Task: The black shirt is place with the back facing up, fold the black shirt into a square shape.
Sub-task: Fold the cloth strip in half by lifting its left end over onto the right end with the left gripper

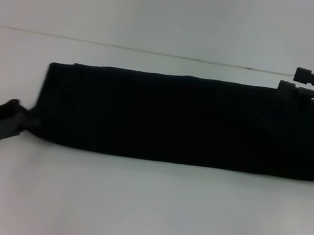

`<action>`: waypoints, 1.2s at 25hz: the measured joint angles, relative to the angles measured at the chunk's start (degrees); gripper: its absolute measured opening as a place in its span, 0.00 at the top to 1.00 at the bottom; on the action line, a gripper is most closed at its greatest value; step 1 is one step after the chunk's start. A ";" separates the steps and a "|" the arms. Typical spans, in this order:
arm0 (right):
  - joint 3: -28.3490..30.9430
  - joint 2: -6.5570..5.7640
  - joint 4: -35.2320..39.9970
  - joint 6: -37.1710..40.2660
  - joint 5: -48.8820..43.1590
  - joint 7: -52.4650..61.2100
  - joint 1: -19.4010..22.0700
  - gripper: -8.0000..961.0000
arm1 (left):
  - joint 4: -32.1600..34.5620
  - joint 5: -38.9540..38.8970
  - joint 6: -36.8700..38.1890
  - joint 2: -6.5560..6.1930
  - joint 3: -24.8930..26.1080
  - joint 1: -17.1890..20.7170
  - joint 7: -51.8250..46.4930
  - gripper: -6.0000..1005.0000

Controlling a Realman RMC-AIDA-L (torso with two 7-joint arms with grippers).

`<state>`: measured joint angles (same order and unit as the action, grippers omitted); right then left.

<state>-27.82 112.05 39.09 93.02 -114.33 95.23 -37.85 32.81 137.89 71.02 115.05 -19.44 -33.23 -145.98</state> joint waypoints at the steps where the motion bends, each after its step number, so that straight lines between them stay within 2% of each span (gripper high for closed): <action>1: 0.05 0.14 -0.43 -0.29 0.27 0.00 -0.28 0.02 | 0.90 -0.10 0.48 -0.03 0.21 0.61 0.12 0.97; 5: -0.19 1.14 -1.15 -2.25 1.08 0.01 -1.45 0.02 | 4.73 -0.08 3.78 -0.76 5.54 3.65 2.39 0.97; 8: -0.39 2.07 -1.81 -4.56 1.20 -0.37 -2.67 0.02 | 7.13 0.28 6.79 -2.27 9.62 5.38 4.66 0.97; 13: -0.83 3.33 -2.99 -7.03 1.23 -1.26 -4.56 0.02 | 11.93 0.85 9.97 -3.95 11.02 7.11 5.53 0.97; 14: -0.86 3.51 -3.09 -7.36 1.23 -1.54 -4.77 0.02 | 13.32 1.04 10.83 -4.67 11.06 6.83 5.63 0.97; 15: -0.88 3.64 -3.18 -7.58 1.23 -1.74 -4.92 0.02 | 13.32 1.04 10.83 -4.67 11.06 6.83 5.63 0.97; 17: -0.80 3.74 -3.27 -7.85 1.23 -2.11 -5.00 0.02 | 13.81 0.17 13.17 -5.52 11.08 5.11 6.33 0.97; 18: -0.68 3.74 -3.32 -7.95 1.25 -2.21 -4.92 0.02 | 13.61 -1.68 16.28 -6.12 10.81 2.43 7.55 0.97; 19: -0.54 3.71 -3.33 -8.08 1.38 -2.24 -4.63 0.02 | 13.61 -1.68 16.28 -6.12 10.81 2.43 7.55 0.97; 22: -0.38 3.09 -3.04 -7.67 2.94 -2.32 -2.98 0.02 | 12.29 -5.04 20.30 -6.45 7.60 -2.94 8.60 0.97; 24: -0.33 2.17 -2.52 -7.09 4.75 -2.34 -1.26 0.02 | 10.33 -7.08 21.21 -6.12 3.48 -7.13 8.60 0.97; 26: -0.29 0.80 -2.21 -5.74 6.95 -2.35 0.69 0.02 | 7.79 -8.62 20.71 -4.79 -0.63 -12.14 8.59 0.96; 28: -0.24 -0.64 -2.13 -4.76 8.46 -2.34 2.47 0.02 | 5.57 -9.21 18.91 -2.14 -3.79 -16.89 8.61 0.95; 30: 0.02 -2.40 -2.08 -3.55 9.77 -2.34 4.50 0.02 | 4.08 -9.44 15.39 1.71 -6.96 -21.06 9.05 0.95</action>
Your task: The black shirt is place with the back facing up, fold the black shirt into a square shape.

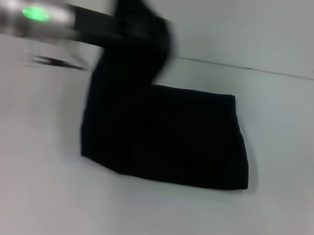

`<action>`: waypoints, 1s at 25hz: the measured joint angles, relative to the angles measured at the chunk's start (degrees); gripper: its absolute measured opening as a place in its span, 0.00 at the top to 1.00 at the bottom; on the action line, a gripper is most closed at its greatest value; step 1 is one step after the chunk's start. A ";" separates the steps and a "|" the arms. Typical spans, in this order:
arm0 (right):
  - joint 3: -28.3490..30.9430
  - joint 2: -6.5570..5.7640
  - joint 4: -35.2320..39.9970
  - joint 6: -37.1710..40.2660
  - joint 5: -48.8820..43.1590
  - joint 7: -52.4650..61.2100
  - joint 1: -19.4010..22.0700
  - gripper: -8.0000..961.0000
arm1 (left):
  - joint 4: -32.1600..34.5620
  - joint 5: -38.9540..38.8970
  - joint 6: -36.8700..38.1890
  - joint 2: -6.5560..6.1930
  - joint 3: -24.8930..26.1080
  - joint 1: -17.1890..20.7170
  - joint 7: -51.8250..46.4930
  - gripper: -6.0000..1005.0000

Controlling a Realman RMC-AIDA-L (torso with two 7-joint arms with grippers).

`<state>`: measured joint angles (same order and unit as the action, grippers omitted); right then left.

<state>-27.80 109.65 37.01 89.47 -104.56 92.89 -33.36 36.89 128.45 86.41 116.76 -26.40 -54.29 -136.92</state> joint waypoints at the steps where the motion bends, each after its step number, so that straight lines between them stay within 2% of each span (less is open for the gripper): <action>1: 0.29 -0.93 0.00 0.58 0.39 0.00 0.97 0.02 | -0.55 -0.14 -2.35 2.08 -1.61 -1.36 0.19 0.94; 2: 0.69 -1.71 0.00 1.29 0.70 0.00 1.67 0.02 | -1.10 -0.45 -4.89 4.27 -2.91 -2.49 0.48 0.94; 4: 1.86 -3.40 0.03 2.78 0.91 0.00 2.96 0.02 | -3.91 -2.65 -10.95 7.15 -5.45 -3.93 1.83 0.94; 5: 2.14 -3.83 0.05 3.28 0.93 0.00 3.35 0.02 | -7.63 -5.90 -15.09 7.78 -6.72 -4.76 4.12 0.93; 6: 2.40 -4.32 0.14 3.66 0.95 0.01 3.71 0.02 | -10.27 -8.24 -17.68 7.80 -7.29 -5.25 5.85 0.93; 8: 2.61 -5.06 0.28 3.68 0.76 0.03 4.18 0.02 | -23.38 -18.62 -24.34 7.81 -7.34 -6.35 16.21 0.92; 10: 2.52 -5.54 0.31 2.69 0.07 0.36 4.10 0.02 | -32.45 -25.09 -26.92 7.97 -4.92 -6.15 27.50 0.92; 13: 2.14 -5.75 0.27 1.19 -1.10 1.53 3.44 0.02 | -39.03 -28.72 -26.51 7.99 -0.60 -4.64 39.06 0.91; 14: 2.12 -5.71 0.23 0.47 -1.98 2.25 3.01 0.02 | -39.43 -28.69 -25.36 7.97 0.19 -3.93 40.90 0.90; 19: 1.99 -5.21 -0.46 -2.39 -7.08 7.62 0.85 0.02 | -36.19 -28.49 -15.89 7.74 0.06 0.75 40.90 0.69; 21: 1.98 -4.91 -0.37 -3.90 -9.31 11.18 -0.07 0.02 | -34.55 -28.52 -14.15 7.63 0.04 2.02 40.61 0.53; 22: 1.95 -4.79 -0.32 -4.74 -10.43 13.13 -0.55 0.02 | -32.14 -28.54 -12.25 7.55 0.00 3.65 39.97 0.46; 23: 1.89 -4.72 -0.33 -5.44 -11.51 15.06 -1.06 0.02 | -27.65 -28.61 -10.97 7.32 0.01 6.06 38.31 0.43; 25: 1.61 -4.65 -0.48 -6.97 -14.16 18.63 -2.19 0.02 | -23.73 -28.54 -11.71 6.78 -0.08 8.21 35.80 0.36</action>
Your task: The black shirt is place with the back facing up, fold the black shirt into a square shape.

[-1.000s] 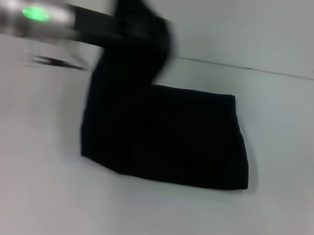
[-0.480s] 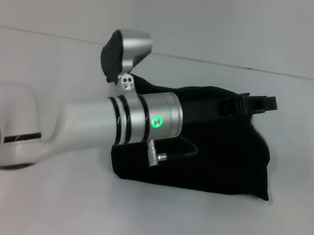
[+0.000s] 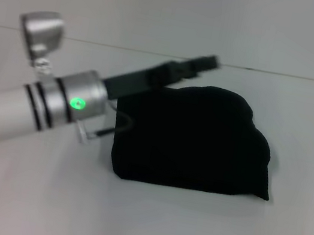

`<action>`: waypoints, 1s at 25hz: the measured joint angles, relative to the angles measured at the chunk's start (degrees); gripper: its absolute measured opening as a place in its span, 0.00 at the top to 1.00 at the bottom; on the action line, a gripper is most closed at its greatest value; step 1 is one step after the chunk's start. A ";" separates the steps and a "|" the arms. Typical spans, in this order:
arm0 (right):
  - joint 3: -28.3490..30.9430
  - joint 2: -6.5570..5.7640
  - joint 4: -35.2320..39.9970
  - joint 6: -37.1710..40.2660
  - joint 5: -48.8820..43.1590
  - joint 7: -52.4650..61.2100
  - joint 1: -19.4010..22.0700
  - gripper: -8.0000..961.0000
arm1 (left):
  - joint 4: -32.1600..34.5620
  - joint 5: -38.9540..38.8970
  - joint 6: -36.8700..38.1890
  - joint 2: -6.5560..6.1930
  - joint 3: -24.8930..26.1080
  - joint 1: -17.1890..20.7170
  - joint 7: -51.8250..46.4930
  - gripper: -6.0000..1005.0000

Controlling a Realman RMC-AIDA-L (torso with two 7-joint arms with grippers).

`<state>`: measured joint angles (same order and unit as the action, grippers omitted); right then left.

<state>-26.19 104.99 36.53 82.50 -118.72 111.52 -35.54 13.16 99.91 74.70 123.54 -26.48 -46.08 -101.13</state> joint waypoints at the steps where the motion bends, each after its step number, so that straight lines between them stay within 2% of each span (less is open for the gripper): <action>1: -0.26 0.13 -0.15 -0.51 -1.39 1.48 -0.56 0.02 | 2.03 0.13 -1.15 -0.58 -0.46 1.11 -1.65 0.33; 6: -1.62 1.54 -0.24 -4.88 -5.54 5.60 -2.20 0.02 | 7.71 2.42 -8.85 -3.53 -1.92 3.78 -10.68 0.21; 11: -1.73 2.71 -0.24 -6.13 -5.55 6.23 -2.76 0.02 | 11.72 12.18 -16.37 -5.07 -2.13 2.99 -18.74 0.12; 14: -1.75 3.16 -0.23 -6.13 -5.56 6.25 -2.92 0.02 | 12.20 17.77 -21.05 -5.44 -2.13 1.87 -22.61 0.06; 17: -1.77 3.57 -0.23 -5.82 -5.59 6.22 -2.92 0.02 | 11.94 20.82 -24.41 -5.52 -2.13 1.20 -24.68 0.05; 22: -1.77 3.88 -0.23 -5.79 -5.57 5.77 -2.69 0.02 | 9.75 21.77 -26.85 -5.12 -3.88 -0.22 -25.33 0.04; 25: -1.85 3.88 0.04 -5.68 -5.56 5.65 -2.68 0.02 | 7.79 21.80 -28.55 -5.03 -6.77 -1.52 -26.93 0.04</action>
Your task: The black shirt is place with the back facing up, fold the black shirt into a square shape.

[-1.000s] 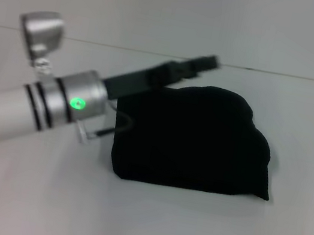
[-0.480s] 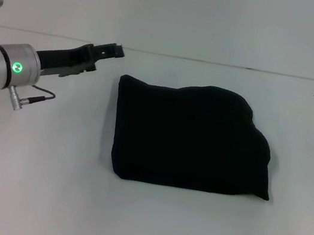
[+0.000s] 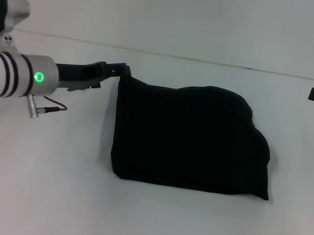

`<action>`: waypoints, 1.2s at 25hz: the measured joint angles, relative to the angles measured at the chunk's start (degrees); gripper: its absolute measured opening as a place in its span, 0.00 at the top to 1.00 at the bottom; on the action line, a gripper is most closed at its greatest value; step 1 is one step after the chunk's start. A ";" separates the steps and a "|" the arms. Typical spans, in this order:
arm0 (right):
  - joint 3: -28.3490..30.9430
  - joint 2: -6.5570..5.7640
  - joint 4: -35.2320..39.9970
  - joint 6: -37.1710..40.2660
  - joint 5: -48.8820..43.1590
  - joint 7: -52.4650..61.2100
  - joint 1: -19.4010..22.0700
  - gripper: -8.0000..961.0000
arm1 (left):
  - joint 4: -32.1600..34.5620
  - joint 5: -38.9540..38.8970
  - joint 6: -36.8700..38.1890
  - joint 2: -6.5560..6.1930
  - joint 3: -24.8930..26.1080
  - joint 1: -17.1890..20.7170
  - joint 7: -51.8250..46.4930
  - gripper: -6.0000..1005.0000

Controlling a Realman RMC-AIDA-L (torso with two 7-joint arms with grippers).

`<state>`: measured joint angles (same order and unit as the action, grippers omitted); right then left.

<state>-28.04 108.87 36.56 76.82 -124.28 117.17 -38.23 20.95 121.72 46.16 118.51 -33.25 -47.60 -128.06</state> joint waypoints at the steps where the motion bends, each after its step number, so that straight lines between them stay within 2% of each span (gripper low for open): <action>1: -0.08 0.00 0.10 0.06 -0.01 -0.15 -0.01 0.02 | -0.28 0.01 -0.58 0.07 -0.99 -0.24 -0.82 0.04; 4: -0.60 -0.03 0.23 0.06 -0.03 -0.60 -0.12 0.02 | -0.54 0.04 -1.99 0.87 -3.89 -0.92 -2.78 0.04; 15: -1.50 -0.35 0.19 -0.23 -0.09 -1.34 -0.19 0.02 | -1.78 0.07 -3.15 2.29 -4.55 -2.43 -2.76 0.04; 20: -1.72 -0.43 0.31 -0.26 -0.09 -1.41 -0.27 0.02 | -2.37 0.10 -4.06 2.53 -6.44 -3.22 -3.24 0.05; 29: -1.76 -0.60 0.45 -0.27 -0.08 -1.61 -0.27 0.02 | -2.53 0.08 -4.05 2.52 -6.82 -3.38 -3.45 0.05; 30: -1.76 -0.60 0.45 -0.27 -0.08 -1.61 -0.27 0.02 | -2.49 0.07 -4.05 2.58 -6.82 -3.37 -3.31 0.07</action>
<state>-29.80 108.27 37.01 76.55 -124.36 115.55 -38.49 18.46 121.79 42.10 121.09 -40.07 -50.97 -131.37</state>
